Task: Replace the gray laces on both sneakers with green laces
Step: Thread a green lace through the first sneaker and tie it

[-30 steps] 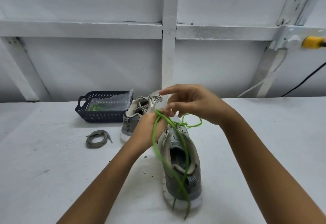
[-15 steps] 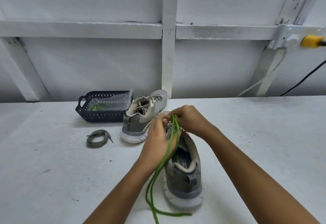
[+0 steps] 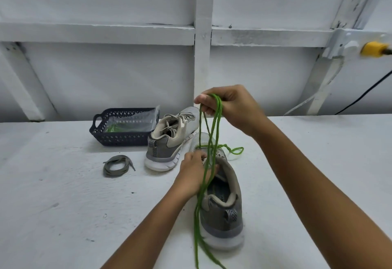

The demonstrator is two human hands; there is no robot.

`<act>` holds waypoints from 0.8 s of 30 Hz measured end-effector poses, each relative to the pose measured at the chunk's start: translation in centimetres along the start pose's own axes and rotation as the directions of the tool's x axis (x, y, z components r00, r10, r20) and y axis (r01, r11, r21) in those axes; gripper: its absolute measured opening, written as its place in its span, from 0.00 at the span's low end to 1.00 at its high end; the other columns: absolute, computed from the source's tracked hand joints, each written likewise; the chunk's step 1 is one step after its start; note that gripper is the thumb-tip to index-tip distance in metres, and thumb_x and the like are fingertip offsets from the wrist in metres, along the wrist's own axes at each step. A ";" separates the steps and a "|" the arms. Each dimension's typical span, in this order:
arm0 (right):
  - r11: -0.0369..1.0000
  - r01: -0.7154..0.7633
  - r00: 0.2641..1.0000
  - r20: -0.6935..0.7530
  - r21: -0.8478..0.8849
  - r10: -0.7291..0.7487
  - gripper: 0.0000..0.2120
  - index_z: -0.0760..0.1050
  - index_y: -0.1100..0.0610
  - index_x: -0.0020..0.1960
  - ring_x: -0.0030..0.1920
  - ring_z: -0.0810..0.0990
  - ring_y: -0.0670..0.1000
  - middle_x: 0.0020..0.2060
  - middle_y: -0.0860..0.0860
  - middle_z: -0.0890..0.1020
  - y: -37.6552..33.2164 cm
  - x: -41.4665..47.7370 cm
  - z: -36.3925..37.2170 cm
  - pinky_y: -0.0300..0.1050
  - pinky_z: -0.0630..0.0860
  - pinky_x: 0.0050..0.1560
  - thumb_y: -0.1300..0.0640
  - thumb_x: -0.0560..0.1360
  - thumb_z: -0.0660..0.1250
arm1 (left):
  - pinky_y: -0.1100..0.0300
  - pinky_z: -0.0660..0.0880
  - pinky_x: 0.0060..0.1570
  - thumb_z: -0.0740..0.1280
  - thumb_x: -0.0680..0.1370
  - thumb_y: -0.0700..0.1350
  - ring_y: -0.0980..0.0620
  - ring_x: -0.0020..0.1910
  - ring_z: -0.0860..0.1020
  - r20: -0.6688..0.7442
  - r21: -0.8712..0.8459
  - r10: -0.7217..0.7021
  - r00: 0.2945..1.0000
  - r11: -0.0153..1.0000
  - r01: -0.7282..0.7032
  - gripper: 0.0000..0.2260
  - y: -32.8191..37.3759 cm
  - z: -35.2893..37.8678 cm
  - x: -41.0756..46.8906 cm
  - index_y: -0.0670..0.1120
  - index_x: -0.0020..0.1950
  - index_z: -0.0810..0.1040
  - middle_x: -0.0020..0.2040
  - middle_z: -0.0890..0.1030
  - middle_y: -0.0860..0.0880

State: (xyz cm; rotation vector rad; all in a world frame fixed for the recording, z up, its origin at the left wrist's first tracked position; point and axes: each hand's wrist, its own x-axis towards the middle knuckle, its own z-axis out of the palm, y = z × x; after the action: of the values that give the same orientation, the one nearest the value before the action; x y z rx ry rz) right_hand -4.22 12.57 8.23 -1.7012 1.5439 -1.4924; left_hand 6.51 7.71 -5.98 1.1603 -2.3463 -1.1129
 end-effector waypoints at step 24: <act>0.869 -0.191 0.954 0.122 -0.456 0.274 0.09 0.82 0.53 0.53 0.39 0.75 0.47 0.40 0.53 0.80 6.0 -4.9 1.6 0.42 0.70 0.41 0.52 0.75 0.68 | 0.67 0.75 0.48 0.71 0.75 0.42 0.62 0.44 0.80 0.027 -0.049 0.461 0.887 0.887 -0.459 0.06 3.2 -8.7 -2.6 0.50 0.50 0.83 0.44 0.83 0.57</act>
State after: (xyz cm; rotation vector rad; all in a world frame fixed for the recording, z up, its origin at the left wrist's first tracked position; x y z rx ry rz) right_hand -4.71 14.48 0.63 -1.7412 2.0079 -0.8786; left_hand 11.20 6.52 2.31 0.5182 -2.4306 -1.0056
